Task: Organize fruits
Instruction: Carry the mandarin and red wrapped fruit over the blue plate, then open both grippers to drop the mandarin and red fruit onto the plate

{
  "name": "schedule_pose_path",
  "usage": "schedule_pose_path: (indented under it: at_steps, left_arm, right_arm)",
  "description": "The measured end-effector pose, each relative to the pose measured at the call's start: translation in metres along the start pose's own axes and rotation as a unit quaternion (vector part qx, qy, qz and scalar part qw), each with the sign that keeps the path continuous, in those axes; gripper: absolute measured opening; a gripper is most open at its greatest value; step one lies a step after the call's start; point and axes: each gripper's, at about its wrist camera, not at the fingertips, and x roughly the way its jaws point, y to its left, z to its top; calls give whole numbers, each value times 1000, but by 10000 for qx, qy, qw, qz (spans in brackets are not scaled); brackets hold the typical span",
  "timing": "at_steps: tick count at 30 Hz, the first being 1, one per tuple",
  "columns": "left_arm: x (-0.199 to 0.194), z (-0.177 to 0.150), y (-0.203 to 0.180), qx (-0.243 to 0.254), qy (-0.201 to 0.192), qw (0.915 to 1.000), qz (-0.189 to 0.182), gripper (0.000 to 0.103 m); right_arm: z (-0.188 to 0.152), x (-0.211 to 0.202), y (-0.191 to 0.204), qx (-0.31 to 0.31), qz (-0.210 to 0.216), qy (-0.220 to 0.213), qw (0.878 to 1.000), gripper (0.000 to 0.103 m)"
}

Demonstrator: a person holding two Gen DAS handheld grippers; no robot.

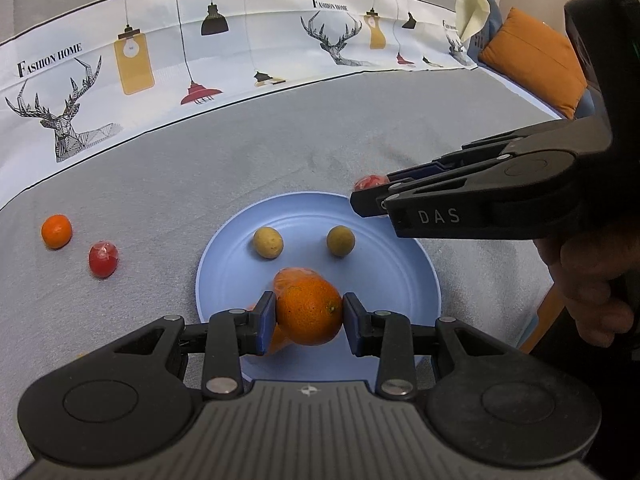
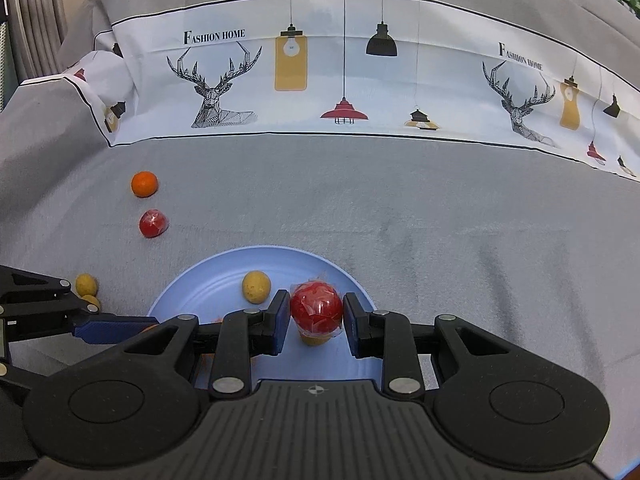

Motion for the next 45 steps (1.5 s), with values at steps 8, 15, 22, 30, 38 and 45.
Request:
schedule_pose_path:
  at_steps: [8,15,22,30,38,45]
  left_arm:
    - [0,0,0,-18,-6,10000,21,39]
    - [0,0,0,-21,-8,10000,26,39]
    - [0,0,2,-41,-17,10000,22,39]
    - [0,1,2,-84,3,10000,-10,40]
    - [-1,2,5,-166,-31,9999,16,41]
    - [-1,2,6,-181,-55,9998,55,41]
  right_arm:
    - [0,2,-1,-12,-18,14,10000,30]
    - [0,3,0,-35,-26,35,10000,30]
    - [0,3,0,-42,-27,44,10000,30]
    - [-1,5,-1,-39,-25,59,10000,30]
    - [-1,3,-2,45,-122,5,9999,39]
    - [-1,2,-3,61,-154,-8,9999,39]
